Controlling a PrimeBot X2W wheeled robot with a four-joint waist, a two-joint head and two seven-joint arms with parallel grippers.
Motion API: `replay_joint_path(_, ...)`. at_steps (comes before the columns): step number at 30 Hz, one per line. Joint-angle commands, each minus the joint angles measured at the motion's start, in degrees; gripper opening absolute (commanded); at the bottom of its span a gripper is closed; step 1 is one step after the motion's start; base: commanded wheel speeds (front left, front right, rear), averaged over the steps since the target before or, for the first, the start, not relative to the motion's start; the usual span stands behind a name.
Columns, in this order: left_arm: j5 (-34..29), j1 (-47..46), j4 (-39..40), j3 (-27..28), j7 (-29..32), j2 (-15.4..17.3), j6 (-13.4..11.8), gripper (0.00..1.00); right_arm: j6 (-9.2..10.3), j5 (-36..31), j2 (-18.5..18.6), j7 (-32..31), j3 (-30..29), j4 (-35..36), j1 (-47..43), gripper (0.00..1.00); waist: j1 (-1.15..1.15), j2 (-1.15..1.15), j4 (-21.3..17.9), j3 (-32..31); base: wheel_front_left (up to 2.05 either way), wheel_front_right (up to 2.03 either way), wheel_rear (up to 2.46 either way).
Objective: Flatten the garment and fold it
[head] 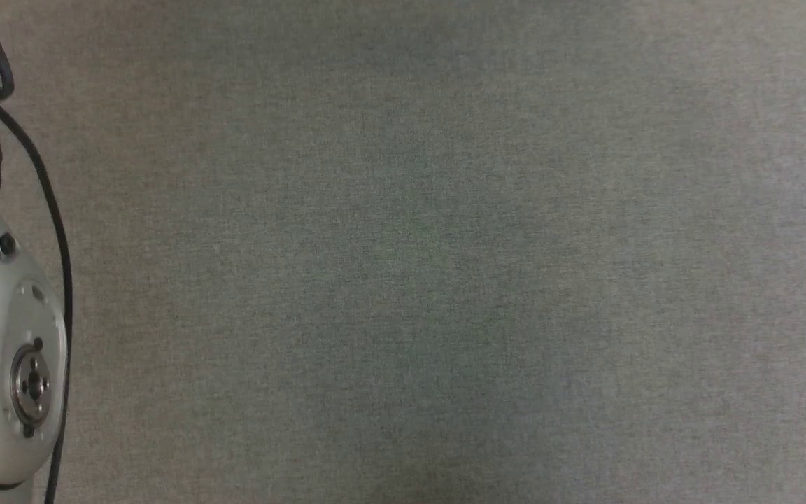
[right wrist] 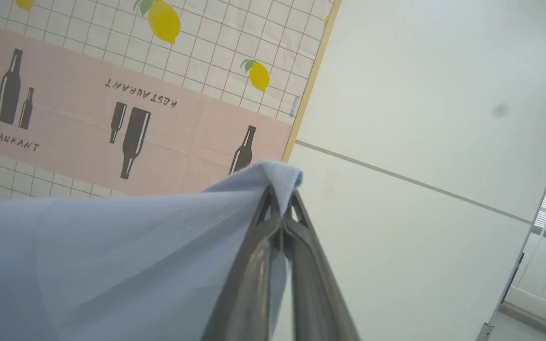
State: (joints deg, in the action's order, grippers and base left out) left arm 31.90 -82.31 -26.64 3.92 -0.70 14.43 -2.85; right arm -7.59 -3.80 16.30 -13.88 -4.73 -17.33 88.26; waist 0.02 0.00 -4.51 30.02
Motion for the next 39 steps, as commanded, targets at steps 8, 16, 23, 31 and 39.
replay_joint_path(8,0.8,6.1,-3.1,-3.0,1.9,0.3,4.2,0.0,0.1,2.0,-0.2,3.9,2.2,-8.4,0.3,0.0,-0.02,0.0,1.1,0.2,0.0,0.0,0.0)
replay_joint_path(16,3.1,31.0,-5.4,-10.3,14.1,1.3,9.3,0.0,0.1,14.8,0.8,-0.6,5.2,-9.3,-27.1,0.0,-0.02,0.0,1.5,-6.5,0.0,0.0,0.0)
replay_joint_path(23,9.7,52.7,2.2,-13.7,20.2,0.4,10.1,0.0,0.1,22.7,0.0,-9.0,0.5,0.4,-55.3,0.0,-0.02,0.0,2.3,-12.7,0.0,0.0,0.0)
replay_joint_path(31,11.9,70.9,11.1,-14.0,21.5,0.5,8.0,0.0,0.1,21.8,-4.8,-17.3,-9.2,13.4,-78.5,0.0,-0.02,0.0,2.5,-19.0,0.0,0.0,0.0)
replay_joint_path(39,13.4,85.4,18.8,-13.2,22.2,-0.2,3.2,0.0,0.1,19.4,-11.7,-26.2,-16.4,21.8,-93.6,0.0,-0.02,0.0,2.1,-23.8,0.0,0.0,0.0)
